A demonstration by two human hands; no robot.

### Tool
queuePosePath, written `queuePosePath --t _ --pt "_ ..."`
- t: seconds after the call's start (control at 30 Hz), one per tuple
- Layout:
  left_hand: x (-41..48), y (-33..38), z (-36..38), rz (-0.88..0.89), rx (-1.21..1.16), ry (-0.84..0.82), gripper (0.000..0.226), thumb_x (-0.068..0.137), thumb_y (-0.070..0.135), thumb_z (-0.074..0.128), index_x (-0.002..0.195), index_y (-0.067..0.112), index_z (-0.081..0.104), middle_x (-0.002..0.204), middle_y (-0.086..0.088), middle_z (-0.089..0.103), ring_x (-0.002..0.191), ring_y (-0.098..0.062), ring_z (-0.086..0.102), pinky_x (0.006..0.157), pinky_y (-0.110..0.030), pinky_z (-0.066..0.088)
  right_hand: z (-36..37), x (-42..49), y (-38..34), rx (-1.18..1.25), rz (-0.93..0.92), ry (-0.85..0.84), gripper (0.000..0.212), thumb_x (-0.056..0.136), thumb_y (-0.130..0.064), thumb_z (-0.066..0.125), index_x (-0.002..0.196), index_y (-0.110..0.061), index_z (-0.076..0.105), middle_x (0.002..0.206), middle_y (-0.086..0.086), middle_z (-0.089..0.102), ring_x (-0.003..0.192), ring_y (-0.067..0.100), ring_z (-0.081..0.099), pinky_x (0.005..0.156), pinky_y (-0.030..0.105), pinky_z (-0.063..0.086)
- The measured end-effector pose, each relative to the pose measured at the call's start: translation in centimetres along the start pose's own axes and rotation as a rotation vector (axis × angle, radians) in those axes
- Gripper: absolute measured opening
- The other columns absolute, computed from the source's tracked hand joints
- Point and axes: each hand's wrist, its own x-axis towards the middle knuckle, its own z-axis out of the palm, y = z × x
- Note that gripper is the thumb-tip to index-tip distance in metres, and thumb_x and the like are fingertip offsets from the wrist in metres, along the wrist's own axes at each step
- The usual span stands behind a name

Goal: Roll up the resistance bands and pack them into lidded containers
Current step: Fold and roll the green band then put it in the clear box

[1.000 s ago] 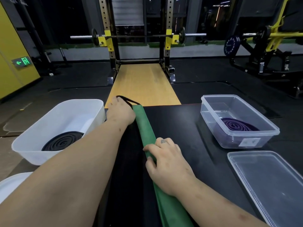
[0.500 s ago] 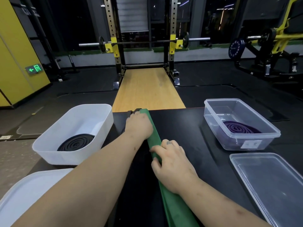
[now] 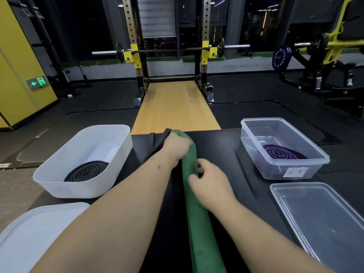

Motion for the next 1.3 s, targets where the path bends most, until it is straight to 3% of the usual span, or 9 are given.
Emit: queuePosePath --t 0.13,0.33,0.43,0.53,0.67,0.87,1.07,1.23,1.3 --pt "-2.3 0.7 0.6 0.044 -0.545 -0.233 0.035 0.105 0.007 0.051 0.133 0.027 0.049 0.105 -0.023 0.074 0.085 -0.031 0.074 0.082 -0.048 0.063 -2.7 2.0 0.4 0.308 0.185 0.145 0.047 0.089 -0.032 0.052 0.135 -0.028 0.059 0.119 -0.005 0.066 0.115 0.02 0.063 0.098 0.032 0.049" --pt "-3.2 -0.4 2.3 -0.097 -0.42 -0.248 0.021 0.104 0.004 0.047 0.121 -0.003 0.057 0.094 -0.021 0.072 0.071 -0.027 0.073 0.063 -0.038 0.061 -2.8 4.8 2.6 0.75 0.326 -0.017 0.03 0.086 -0.017 0.056 0.116 -0.018 0.048 0.124 0.019 0.07 0.095 0.027 0.076 0.073 0.037 0.063" --pt "-3.1 -0.8 2.6 -0.103 -0.427 -0.212 0.021 0.103 0.004 0.048 0.117 -0.002 0.062 0.097 -0.02 0.07 0.077 -0.029 0.071 0.064 -0.039 0.06 -2.7 4.9 2.1 0.744 0.293 -0.113 0.027 0.091 -0.017 0.058 0.115 -0.008 0.064 0.111 0.022 0.073 0.091 0.034 0.072 0.081 0.051 0.061" --pt "-3.4 -0.6 2.5 -0.108 -0.517 -0.15 0.023 0.102 0.003 0.043 0.116 0.001 0.061 0.094 -0.022 0.072 0.075 -0.029 0.072 0.071 -0.044 0.063 -2.4 4.5 1.6 0.744 0.32 -0.216 0.023 0.099 -0.012 0.056 0.118 -0.004 0.066 0.107 0.023 0.075 0.092 0.038 0.074 0.079 0.047 0.061" --pt "-3.3 -0.7 2.0 -0.082 -0.253 -0.12 0.027 0.087 0.004 0.044 0.107 0.0 0.062 0.105 -0.026 0.07 0.091 -0.037 0.068 0.083 -0.05 0.059 -2.2 3.3 1.3 0.727 0.327 -0.301 0.021 0.101 -0.007 0.055 0.119 -0.001 0.064 0.104 0.022 0.077 0.087 0.037 0.078 0.063 0.04 0.062" --pt "-7.5 -1.2 1.1 -0.03 -0.132 -0.207 0.029 0.089 -0.003 0.044 0.106 -0.004 0.067 0.103 -0.022 0.072 0.089 -0.038 0.07 0.075 -0.046 0.061 -2.6 0.5 1.8 0.689 0.343 -0.234 0.024 0.099 0.001 0.047 0.113 0.003 0.066 0.094 0.024 0.076 0.074 0.033 0.076 0.06 0.039 0.061" --pt "-12.6 -2.3 0.3 -0.055 -0.144 -0.234 0.024 0.094 -0.002 0.048 0.108 0.003 0.067 0.103 -0.016 0.074 0.093 -0.034 0.073 0.079 -0.049 0.063 -2.5 -4.5 2.1 0.639 0.342 -0.254 0.03 0.093 -0.003 0.051 0.119 -0.009 0.063 0.1 0.017 0.077 0.089 0.034 0.076 0.08 0.056 0.063" --pt "-17.0 -2.7 0.0 -0.115 -0.137 -0.255 0.025 0.092 -0.001 0.05 0.111 0.004 0.065 0.102 -0.015 0.075 0.088 -0.032 0.075 0.074 -0.048 0.064 -3.1 -8.9 2.7 0.602 0.354 -0.295 0.038 0.09 -0.003 0.055 0.126 -0.016 0.058 0.102 0.016 0.076 0.085 0.031 0.076 0.063 0.046 0.064" --pt "-18.2 -3.3 -0.1 -0.145 -0.138 -0.249 0.026 0.089 -0.001 0.051 0.111 0.003 0.065 0.101 -0.017 0.074 0.086 -0.031 0.075 0.072 -0.045 0.065 -3.2 -10.2 3.0 0.58 0.352 -0.295 0.043 0.084 -0.005 0.058 0.124 -0.02 0.059 0.1 0.016 0.077 0.087 0.036 0.077 0.072 0.059 0.063"
